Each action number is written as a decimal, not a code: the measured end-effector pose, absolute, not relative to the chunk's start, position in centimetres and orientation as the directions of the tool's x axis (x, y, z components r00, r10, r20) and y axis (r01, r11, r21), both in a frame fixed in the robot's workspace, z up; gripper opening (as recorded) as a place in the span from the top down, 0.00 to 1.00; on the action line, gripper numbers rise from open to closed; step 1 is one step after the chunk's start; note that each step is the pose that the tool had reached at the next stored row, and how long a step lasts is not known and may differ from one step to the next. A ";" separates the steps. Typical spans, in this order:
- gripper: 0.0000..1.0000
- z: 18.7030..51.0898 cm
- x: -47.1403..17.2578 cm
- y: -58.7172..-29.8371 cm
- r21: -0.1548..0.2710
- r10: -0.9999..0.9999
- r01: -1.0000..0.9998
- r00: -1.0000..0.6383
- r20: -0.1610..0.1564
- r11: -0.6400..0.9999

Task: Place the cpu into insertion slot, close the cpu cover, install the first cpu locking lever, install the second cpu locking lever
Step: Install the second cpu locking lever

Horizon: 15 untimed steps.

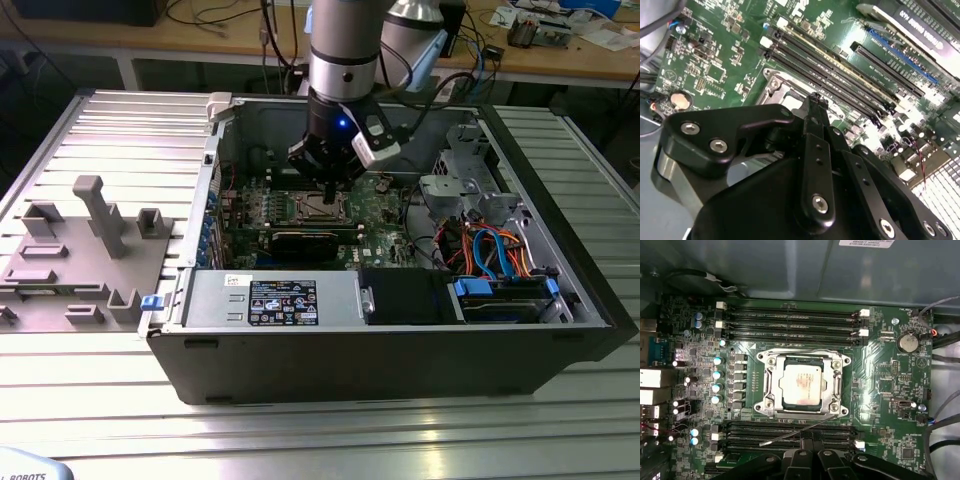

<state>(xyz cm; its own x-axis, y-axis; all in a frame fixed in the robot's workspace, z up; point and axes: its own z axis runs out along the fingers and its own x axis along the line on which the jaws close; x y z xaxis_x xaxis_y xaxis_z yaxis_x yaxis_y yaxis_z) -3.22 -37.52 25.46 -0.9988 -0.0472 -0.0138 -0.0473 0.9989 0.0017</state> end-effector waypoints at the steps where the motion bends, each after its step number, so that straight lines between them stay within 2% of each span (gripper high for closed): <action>1: 0.89 25.3 -3.3 -37.5 0.003 -0.047 -0.047 -0.999 -0.014 0.999; 15: 0.89 23.1 -5.8 -37.7 0.013 -0.047 -0.047 -0.999 -0.014 0.999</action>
